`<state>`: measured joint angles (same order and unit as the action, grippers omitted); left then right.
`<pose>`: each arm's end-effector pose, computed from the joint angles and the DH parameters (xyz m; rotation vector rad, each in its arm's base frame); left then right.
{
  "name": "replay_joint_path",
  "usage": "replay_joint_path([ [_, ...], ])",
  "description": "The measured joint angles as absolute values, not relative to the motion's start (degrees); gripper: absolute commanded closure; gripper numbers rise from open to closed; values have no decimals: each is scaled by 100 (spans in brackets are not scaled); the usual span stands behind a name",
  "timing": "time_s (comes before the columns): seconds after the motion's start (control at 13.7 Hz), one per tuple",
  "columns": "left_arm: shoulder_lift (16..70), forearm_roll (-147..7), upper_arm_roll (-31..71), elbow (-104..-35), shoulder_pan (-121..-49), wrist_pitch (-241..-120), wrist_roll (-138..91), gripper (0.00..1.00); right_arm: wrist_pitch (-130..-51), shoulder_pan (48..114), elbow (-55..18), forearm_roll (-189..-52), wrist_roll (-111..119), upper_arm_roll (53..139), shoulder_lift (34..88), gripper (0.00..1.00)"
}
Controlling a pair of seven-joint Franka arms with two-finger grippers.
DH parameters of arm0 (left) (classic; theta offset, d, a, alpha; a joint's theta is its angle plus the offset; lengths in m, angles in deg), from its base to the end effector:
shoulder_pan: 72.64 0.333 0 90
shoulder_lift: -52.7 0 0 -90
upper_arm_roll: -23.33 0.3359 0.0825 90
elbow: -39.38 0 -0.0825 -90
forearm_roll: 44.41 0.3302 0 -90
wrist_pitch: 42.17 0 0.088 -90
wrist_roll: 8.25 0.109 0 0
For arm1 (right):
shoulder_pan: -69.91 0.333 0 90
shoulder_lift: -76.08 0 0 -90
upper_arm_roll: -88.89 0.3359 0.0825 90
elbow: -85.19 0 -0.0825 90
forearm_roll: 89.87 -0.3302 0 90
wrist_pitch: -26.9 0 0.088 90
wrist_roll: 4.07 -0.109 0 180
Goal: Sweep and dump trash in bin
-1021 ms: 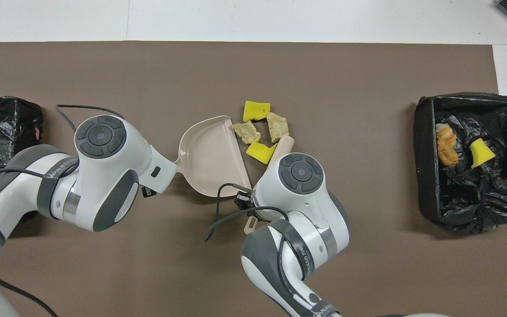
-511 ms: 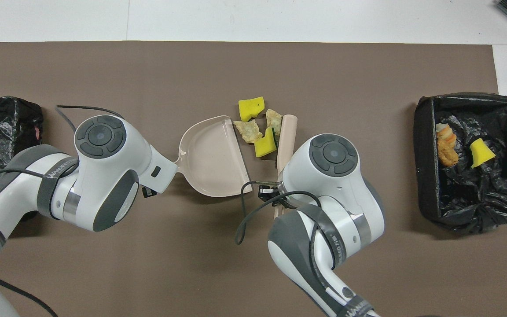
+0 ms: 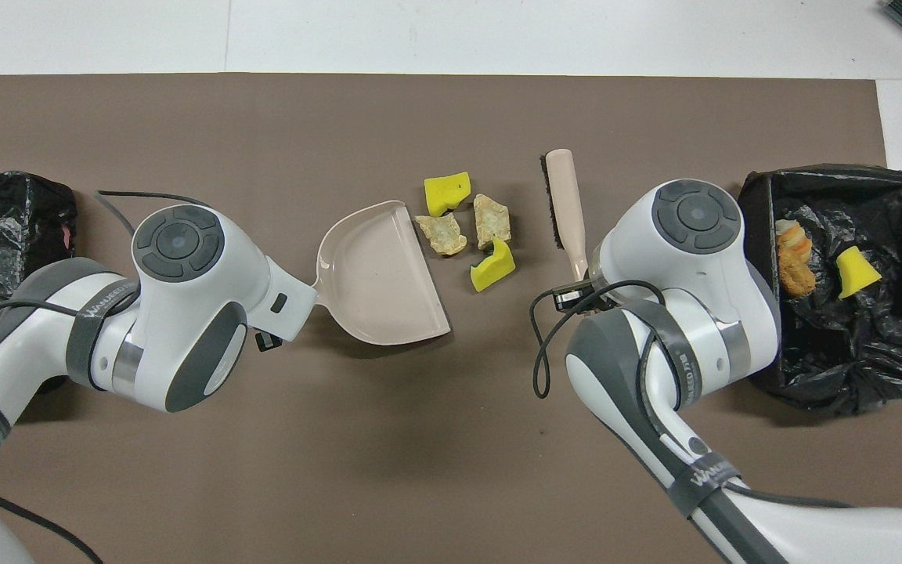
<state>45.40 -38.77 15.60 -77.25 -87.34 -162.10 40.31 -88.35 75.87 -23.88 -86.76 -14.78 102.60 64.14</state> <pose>0.4878 -0.1936 0.4257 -2.4685 1.8582 0.1259 0.5232 0.1755 0.4309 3.1025 0.2787 -0.1420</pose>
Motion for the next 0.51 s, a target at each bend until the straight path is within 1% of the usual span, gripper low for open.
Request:
replay_joint_path([
  [0.29,4584,-3882,1550,-7809,-8740,-16218,3666,100,-8834,7795,-1948,-8429,-1465,10324,5788,100],
  [0.51,4616,-3885,1550,-7839,-8740,-16224,3637,100,-8834,8161,-1844,-8466,-1466,10339,5568,100],
])
